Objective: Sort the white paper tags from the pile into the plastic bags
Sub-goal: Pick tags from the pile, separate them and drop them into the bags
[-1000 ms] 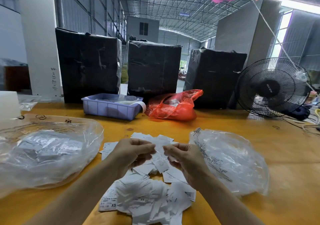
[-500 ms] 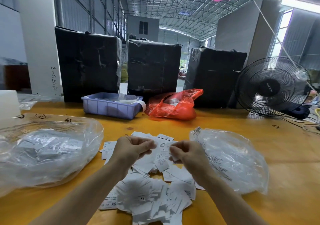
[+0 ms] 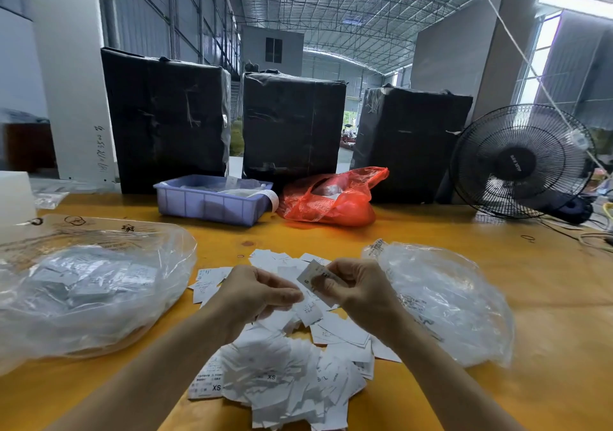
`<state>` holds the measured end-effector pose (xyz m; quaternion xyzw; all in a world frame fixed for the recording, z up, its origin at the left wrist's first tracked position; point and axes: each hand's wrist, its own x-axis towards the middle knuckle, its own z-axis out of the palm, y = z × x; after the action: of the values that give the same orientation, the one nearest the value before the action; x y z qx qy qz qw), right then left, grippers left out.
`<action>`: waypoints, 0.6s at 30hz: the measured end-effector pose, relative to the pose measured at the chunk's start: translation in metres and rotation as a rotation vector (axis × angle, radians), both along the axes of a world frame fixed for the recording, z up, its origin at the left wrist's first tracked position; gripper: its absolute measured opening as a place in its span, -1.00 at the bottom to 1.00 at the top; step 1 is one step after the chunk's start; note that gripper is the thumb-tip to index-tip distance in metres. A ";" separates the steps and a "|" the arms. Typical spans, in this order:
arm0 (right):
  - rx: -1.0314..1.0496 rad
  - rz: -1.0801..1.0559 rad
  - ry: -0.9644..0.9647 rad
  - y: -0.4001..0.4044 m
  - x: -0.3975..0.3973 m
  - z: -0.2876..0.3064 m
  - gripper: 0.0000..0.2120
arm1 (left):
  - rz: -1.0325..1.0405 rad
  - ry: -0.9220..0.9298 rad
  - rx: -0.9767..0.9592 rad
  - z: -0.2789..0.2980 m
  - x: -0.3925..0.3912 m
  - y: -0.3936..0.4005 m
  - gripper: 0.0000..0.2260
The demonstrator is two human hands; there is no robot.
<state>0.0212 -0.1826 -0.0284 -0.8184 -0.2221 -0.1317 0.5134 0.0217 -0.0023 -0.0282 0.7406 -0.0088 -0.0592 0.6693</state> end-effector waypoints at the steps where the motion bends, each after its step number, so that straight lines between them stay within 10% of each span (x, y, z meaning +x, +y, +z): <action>1: -0.007 -0.005 0.000 0.000 0.001 -0.001 -0.87 | 0.007 -0.004 0.008 0.000 0.000 0.000 -0.93; 18: 0.038 -0.027 -0.016 -0.004 0.001 0.005 -0.84 | 0.014 -0.027 0.073 0.004 -0.001 0.001 -0.90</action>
<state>0.0220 -0.1867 -0.0233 -0.8103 -0.2125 -0.1494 0.5253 0.0206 -0.0017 -0.0241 0.7653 -0.0107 -0.0447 0.6420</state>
